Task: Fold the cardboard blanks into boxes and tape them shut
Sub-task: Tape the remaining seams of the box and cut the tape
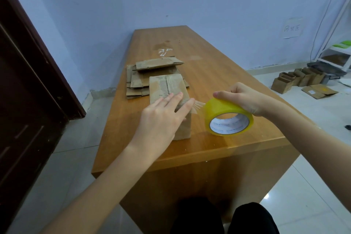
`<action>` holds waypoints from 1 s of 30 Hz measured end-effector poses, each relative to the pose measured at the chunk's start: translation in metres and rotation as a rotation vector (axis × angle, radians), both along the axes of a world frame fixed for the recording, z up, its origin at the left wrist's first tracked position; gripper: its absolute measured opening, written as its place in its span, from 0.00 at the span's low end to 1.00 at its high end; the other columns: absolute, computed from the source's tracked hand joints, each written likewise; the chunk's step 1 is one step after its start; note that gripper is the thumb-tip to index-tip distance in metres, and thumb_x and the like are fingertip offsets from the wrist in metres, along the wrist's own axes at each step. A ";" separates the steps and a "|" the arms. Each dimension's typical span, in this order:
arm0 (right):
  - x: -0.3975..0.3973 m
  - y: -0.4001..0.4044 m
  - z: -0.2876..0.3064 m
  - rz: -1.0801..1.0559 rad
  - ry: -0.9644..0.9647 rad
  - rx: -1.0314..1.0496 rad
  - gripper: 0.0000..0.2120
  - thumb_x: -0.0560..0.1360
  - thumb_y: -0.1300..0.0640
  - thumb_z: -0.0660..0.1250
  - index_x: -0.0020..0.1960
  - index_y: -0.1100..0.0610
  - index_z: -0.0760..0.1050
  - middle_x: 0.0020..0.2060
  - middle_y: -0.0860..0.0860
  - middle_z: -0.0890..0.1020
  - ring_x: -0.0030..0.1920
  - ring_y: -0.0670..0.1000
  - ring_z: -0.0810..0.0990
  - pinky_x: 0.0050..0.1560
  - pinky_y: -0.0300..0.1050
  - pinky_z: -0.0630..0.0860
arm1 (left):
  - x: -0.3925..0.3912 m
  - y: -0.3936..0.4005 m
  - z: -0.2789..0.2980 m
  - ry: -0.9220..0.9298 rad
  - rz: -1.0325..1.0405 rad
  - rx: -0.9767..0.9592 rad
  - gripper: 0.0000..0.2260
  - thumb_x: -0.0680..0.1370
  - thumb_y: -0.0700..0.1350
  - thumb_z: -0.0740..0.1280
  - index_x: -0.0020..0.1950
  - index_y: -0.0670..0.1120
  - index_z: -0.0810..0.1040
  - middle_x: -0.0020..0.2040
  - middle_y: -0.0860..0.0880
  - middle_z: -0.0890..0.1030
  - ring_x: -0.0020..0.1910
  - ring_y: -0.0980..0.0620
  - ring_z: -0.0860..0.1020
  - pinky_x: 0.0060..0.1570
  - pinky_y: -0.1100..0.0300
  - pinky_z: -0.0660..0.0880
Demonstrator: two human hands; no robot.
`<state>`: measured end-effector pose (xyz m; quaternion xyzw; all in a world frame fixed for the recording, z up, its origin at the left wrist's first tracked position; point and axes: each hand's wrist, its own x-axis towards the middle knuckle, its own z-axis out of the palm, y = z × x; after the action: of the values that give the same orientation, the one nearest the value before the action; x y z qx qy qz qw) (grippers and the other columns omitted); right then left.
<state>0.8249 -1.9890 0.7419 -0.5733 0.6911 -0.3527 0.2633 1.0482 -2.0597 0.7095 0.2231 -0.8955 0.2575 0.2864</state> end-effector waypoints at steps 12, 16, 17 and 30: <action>-0.002 -0.003 -0.003 0.062 0.004 0.026 0.27 0.80 0.53 0.61 0.23 0.53 0.57 0.19 0.44 0.58 0.20 0.44 0.56 0.24 0.32 0.58 | 0.001 -0.003 -0.002 0.007 -0.015 -0.016 0.20 0.71 0.45 0.74 0.62 0.48 0.79 0.56 0.44 0.82 0.52 0.47 0.82 0.45 0.56 0.79; -0.003 -0.004 -0.006 0.060 -0.001 0.033 0.27 0.80 0.52 0.61 0.24 0.53 0.57 0.19 0.44 0.58 0.20 0.44 0.56 0.24 0.34 0.57 | 0.001 -0.004 -0.001 0.010 -0.022 -0.022 0.20 0.71 0.45 0.74 0.62 0.48 0.79 0.56 0.44 0.82 0.52 0.47 0.82 0.44 0.56 0.79; -0.003 -0.004 -0.006 0.058 0.000 0.034 0.27 0.80 0.52 0.61 0.24 0.53 0.57 0.19 0.44 0.58 0.20 0.44 0.56 0.24 0.35 0.57 | 0.001 -0.004 -0.002 0.010 -0.022 -0.024 0.20 0.71 0.45 0.74 0.62 0.48 0.79 0.56 0.44 0.82 0.52 0.47 0.82 0.44 0.56 0.79; -0.006 0.000 -0.010 0.049 0.027 0.053 0.27 0.80 0.53 0.61 0.24 0.54 0.56 0.19 0.44 0.58 0.20 0.45 0.55 0.25 0.36 0.57 | 0.002 -0.007 -0.003 0.002 -0.035 -0.025 0.20 0.71 0.44 0.73 0.63 0.47 0.78 0.56 0.43 0.81 0.53 0.46 0.81 0.45 0.55 0.79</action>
<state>0.8184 -1.9891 0.7321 -0.5878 0.6894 -0.3196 0.2777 1.0505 -2.0668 0.7064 0.2040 -0.8957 0.2636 0.2945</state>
